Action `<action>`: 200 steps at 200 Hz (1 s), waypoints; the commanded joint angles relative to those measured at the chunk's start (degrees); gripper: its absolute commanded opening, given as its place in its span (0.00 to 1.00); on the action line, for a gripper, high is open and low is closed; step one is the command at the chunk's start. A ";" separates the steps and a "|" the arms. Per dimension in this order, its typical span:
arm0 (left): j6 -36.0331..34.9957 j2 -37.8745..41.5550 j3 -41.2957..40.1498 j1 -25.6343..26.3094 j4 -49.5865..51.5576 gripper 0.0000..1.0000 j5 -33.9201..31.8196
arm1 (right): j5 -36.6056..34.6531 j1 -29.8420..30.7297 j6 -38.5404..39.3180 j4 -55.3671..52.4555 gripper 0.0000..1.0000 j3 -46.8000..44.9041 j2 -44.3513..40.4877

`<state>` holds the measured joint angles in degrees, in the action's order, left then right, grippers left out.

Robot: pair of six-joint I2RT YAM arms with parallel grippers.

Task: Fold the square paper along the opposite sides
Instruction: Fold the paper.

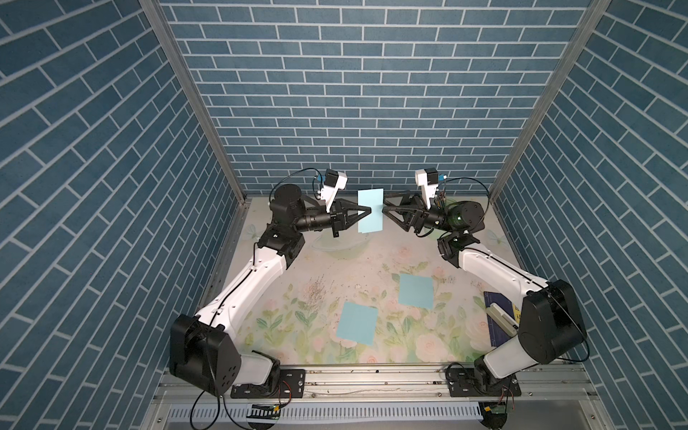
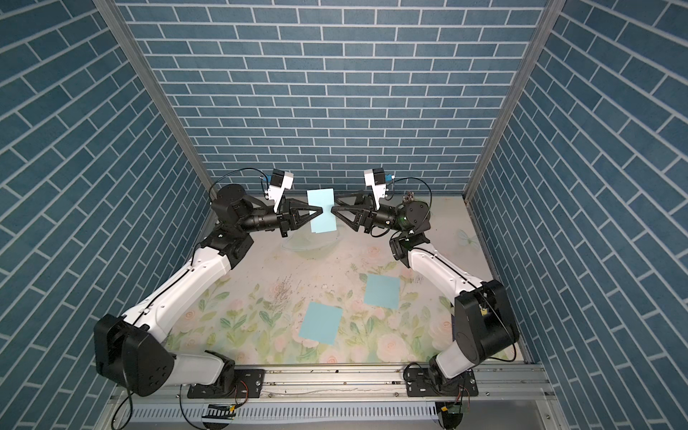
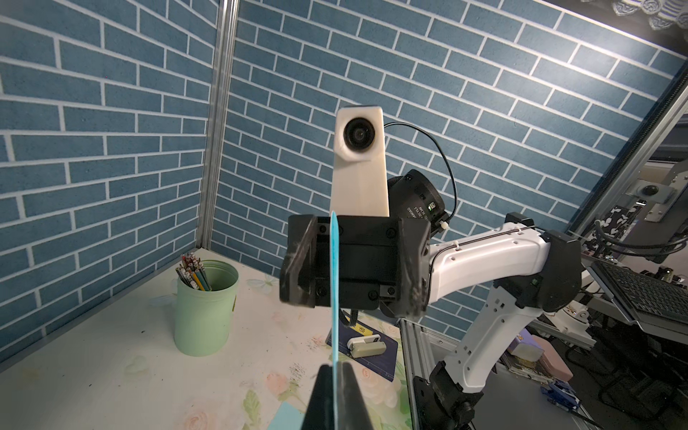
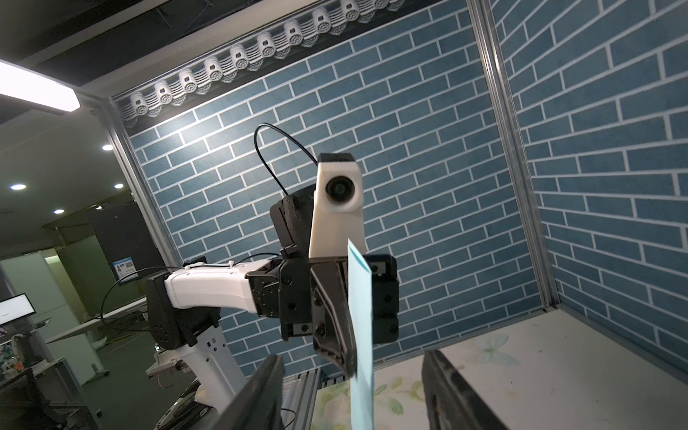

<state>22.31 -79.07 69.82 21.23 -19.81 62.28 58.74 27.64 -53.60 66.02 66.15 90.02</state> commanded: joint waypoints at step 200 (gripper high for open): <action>-0.16 0.79 -0.77 -0.23 -1.64 0.00 0.92 | -3.00 0.75 -10.28 9.92 0.15 9.15 7.14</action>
<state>22.46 -79.07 69.43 21.23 -20.36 62.85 56.10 27.97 -62.96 74.85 73.01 96.29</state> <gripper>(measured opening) 0.049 0.344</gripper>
